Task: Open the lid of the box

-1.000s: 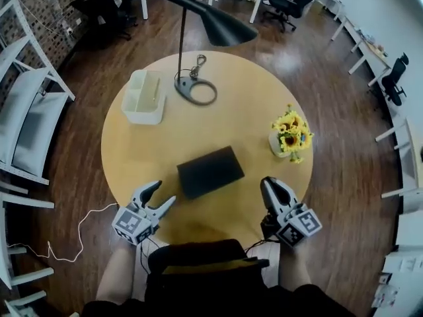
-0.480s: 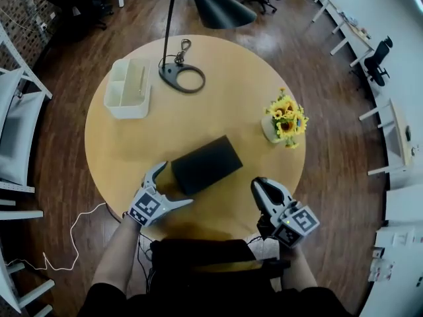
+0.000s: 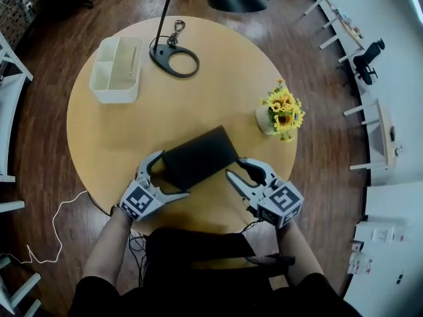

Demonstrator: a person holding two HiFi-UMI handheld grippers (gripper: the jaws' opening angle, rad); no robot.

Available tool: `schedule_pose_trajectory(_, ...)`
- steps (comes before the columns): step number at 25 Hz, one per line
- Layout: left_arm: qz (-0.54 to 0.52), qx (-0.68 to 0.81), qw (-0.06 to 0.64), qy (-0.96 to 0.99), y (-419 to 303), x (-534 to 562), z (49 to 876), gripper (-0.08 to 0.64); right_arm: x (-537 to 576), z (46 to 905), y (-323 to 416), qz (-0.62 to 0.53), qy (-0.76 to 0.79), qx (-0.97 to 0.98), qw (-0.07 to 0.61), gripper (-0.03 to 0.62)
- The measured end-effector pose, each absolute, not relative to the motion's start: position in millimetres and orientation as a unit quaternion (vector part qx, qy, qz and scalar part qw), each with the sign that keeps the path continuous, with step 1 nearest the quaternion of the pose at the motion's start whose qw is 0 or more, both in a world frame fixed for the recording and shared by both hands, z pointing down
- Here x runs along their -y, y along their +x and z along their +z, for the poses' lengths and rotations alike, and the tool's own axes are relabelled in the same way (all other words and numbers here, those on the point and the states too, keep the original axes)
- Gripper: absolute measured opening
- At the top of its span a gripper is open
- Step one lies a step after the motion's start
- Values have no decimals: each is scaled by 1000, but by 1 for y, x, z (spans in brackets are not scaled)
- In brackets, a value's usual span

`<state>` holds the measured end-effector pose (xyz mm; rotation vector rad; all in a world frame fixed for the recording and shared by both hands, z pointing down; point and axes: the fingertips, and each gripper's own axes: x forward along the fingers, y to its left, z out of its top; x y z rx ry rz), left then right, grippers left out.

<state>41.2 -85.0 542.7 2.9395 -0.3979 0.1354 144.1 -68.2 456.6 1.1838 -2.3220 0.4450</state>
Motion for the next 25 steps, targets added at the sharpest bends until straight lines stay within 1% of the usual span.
schedule_pose_trajectory(1,44,134,81,987,42,84,542,615,71,463,139,159,419,853,266,173)
schedule_pose_trajectory(3,46,137,75,987,44,84,541,615,75,475,129,128,387,856,317,173)
schedule_pose_trajectory(7,45,138,71,987,49,85,542,614,72,501,108,30,303,850,430,173)
schedule_pose_trajectory(10,44,143,68,986,49,86,541,611,66,512,101,-41,219,843,490,173)
schedule_pose_trajectory(12,44,145,65,986,49,85,540,604,64,512,97,-59,181,844,502,173)
schedule_pose_trajectory(13,44,145,64,986,49,86,540,604,63,513,96,-64,167,843,508,211)
schedule_pose_trajectory(14,44,145,64,986,48,86,540,603,63,514,95,-71,155,840,516,233)
schedule_pose_trajectory(19,44,145,64,986,48,86,541,601,63,519,83,-93,132,833,529,233)
schedule_pose_trajectory(25,43,144,65,986,49,85,541,599,62,524,82,-152,85,813,556,235)
